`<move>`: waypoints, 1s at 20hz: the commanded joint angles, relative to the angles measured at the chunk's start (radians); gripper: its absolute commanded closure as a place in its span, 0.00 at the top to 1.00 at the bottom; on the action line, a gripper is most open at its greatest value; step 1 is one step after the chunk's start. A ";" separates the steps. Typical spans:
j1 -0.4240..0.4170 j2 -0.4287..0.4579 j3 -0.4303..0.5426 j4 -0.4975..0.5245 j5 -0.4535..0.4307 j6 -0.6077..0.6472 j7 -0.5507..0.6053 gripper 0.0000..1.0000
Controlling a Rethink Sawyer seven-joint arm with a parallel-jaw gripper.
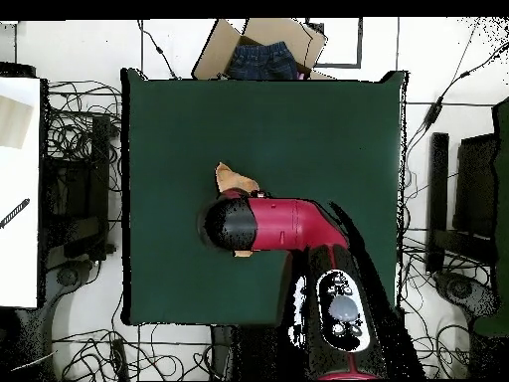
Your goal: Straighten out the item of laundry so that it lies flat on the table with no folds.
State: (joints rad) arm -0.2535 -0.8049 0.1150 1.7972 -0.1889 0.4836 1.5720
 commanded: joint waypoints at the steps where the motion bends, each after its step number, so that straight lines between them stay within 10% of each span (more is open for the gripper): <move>1: -0.017 -0.009 0.082 0.138 -0.013 -0.007 0.053 1.00; 20: -0.010 -0.032 0.050 0.256 -0.039 -0.173 0.108 1.00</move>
State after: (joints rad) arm -0.2612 -0.8393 0.1150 1.9790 -0.1886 0.3744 1.5720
